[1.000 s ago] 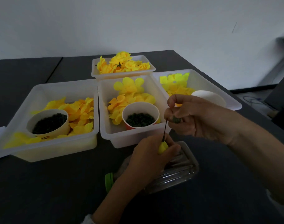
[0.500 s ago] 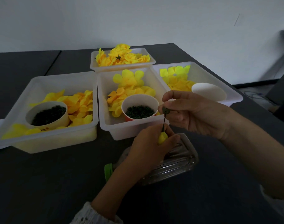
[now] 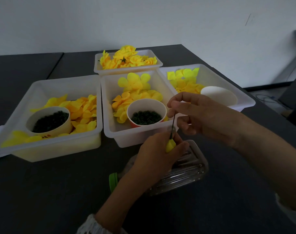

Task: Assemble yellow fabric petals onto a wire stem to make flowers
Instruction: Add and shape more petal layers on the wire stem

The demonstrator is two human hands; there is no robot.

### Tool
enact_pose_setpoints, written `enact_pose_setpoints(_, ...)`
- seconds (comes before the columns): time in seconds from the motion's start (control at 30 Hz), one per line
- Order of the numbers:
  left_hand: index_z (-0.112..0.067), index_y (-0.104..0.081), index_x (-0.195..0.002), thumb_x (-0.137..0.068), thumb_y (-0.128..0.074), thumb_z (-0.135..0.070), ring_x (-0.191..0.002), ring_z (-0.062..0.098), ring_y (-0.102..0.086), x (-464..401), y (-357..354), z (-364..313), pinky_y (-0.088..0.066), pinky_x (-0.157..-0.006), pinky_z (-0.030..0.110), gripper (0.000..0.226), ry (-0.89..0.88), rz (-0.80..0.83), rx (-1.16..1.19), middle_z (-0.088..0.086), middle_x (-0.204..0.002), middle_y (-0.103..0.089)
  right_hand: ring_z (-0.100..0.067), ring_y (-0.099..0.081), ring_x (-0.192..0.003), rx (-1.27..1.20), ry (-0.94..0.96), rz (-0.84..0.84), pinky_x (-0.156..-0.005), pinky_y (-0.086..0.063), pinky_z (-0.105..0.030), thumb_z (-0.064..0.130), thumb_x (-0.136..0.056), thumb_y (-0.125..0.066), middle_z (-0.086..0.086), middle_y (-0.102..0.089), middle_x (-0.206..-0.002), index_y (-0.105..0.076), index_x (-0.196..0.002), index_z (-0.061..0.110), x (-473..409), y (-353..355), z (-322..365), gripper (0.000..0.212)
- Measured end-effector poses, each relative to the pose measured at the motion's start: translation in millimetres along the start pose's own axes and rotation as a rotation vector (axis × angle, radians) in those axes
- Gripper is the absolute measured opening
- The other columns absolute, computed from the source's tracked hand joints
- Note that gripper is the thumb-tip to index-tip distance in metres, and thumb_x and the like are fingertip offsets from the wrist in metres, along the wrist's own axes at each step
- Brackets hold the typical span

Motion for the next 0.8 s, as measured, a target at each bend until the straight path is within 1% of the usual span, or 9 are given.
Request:
enact_pose_setpoints(0.03, -0.038, -0.056, -0.077, -0.089, -0.060, -0.045, -0.081, 0.001, -0.062, 0, 0, 0, -0.055, -0.077, 0.027, 0.014, 0.010, 0.006, -0.001, -0.012, -0.084, -0.066, -0.011, -0.045, -0.048, 0.076, 0.041, -0.049, -0.043, -0.036, -0.020, 0.037, -0.070, -0.065, -0.008, -0.061, -0.082, -0.059, -0.091, 0.013, 1, 1, 0, 0.032)
enact_pose_setpoints(0.1, -0.038, -0.056, -0.077, -0.089, -0.059, -0.045, -0.081, 0.001, -0.062, -1, 0, 0, -0.055, -0.079, 0.030, 0.014, 0.027, 0.025, -0.008, -0.012, -0.085, -0.066, -0.011, -0.043, -0.048, 0.194, 0.149, -0.096, -0.044, -0.036, -0.020, 0.038, -0.071, -0.064, -0.009, -0.057, -0.078, -0.060, -0.089, 0.011, 6, 3, 0, 0.033)
enact_pose_setpoints(0.2, -0.037, -0.057, -0.076, -0.089, -0.060, -0.044, -0.080, 0.003, -0.062, -1, 0, 0, -0.055, -0.078, 0.033, 0.015, 0.012, 0.010, 0.002, -0.011, -0.082, -0.066, -0.009, -0.044, -0.047, 0.290, 0.220, 0.012, -0.046, -0.037, -0.017, 0.027, -0.080, -0.066, 0.001, -0.057, -0.062, -0.062, -0.081, 0.011, 12, 4, -1, 0.016)
enact_pose_setpoints(0.27, -0.034, -0.060, -0.079, -0.089, -0.062, -0.042, -0.079, 0.004, -0.062, 1, 0, 0, -0.055, -0.077, 0.035, 0.013, -0.009, -0.016, 0.023, -0.009, -0.081, -0.067, -0.008, -0.050, -0.049, 0.363, 0.234, 0.065, -0.049, -0.041, -0.018, 0.011, -0.084, -0.069, 0.003, -0.060, -0.060, -0.063, -0.079, 0.011, 11, 0, -5, 0.008)
enact_pose_setpoints(0.33, -0.030, -0.064, -0.085, -0.089, -0.063, -0.039, -0.081, 0.006, -0.063, 1, -1, 2, -0.055, -0.078, 0.038, 0.010, -0.004, -0.032, 0.044, -0.008, -0.085, -0.068, -0.014, -0.060, -0.058, 0.521, 0.260, 0.048, -0.057, -0.050, -0.029, 0.005, -0.084, -0.070, 0.001, -0.065, -0.065, -0.065, -0.076, 0.008, 9, -3, -9, 0.010)
enact_pose_setpoints(0.4, -0.022, -0.069, -0.097, -0.089, -0.065, -0.035, -0.085, 0.010, -0.065, 0, -3, 3, -0.055, -0.080, 0.042, 0.016, 0.014, -0.041, 0.069, -0.004, -0.092, -0.071, -0.020, -0.065, -0.068, 0.653, 0.270, 0.017, -0.069, -0.055, -0.044, 0.010, -0.083, -0.072, -0.002, -0.069, -0.069, -0.066, -0.073, 0.010, 8, -6, -14, 0.012)
enact_pose_setpoints(0.43, -0.020, -0.069, -0.102, -0.089, -0.066, -0.034, -0.088, 0.012, -0.066, 0, -3, 5, -0.055, -0.081, 0.042, 0.020, 0.015, -0.052, 0.074, -0.003, -0.096, -0.072, -0.020, -0.065, -0.070, 0.677, 0.265, 0.006, -0.071, -0.055, -0.047, 0.013, -0.083, -0.073, -0.002, -0.069, -0.070, -0.066, -0.072, 0.013, 7, -6, -16, 0.014)
enact_pose_setpoints(0.57, -0.029, -0.062, -0.118, -0.083, -0.071, -0.037, -0.104, 0.007, -0.060, -1, -6, 7, -0.052, -0.090, 0.035, 0.037, -0.023, -0.104, -0.019, -0.010, -0.113, -0.066, -0.021, -0.063, -0.071, 0.659, 0.261, -0.004, -0.072, -0.053, -0.048, 0.014, -0.082, -0.074, -0.005, -0.067, -0.070, -0.065, -0.071, 0.012, 9, -5, -22, 0.014)
enact_pose_setpoints(0.8, -0.034, -0.064, -0.111, -0.084, -0.069, -0.040, -0.100, 0.006, -0.061, -3, -6, 7, -0.053, -0.088, 0.035, 0.028, -0.026, -0.125, -0.094, -0.012, -0.109, -0.067, -0.026, -0.065, -0.078, 0.550, 0.238, -0.015, -0.080, -0.053, -0.047, 0.005, -0.083, -0.071, -0.010, -0.068, -0.073, -0.065, -0.074, 0.001, 14, -9, -35, 0.012)
Point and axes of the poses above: each hand's wrist, its own x-axis away from the middle knuckle, its own y-axis out of the back of the hand, z = x × y, the point moved 1 cm from there along -x, towards the middle knuckle
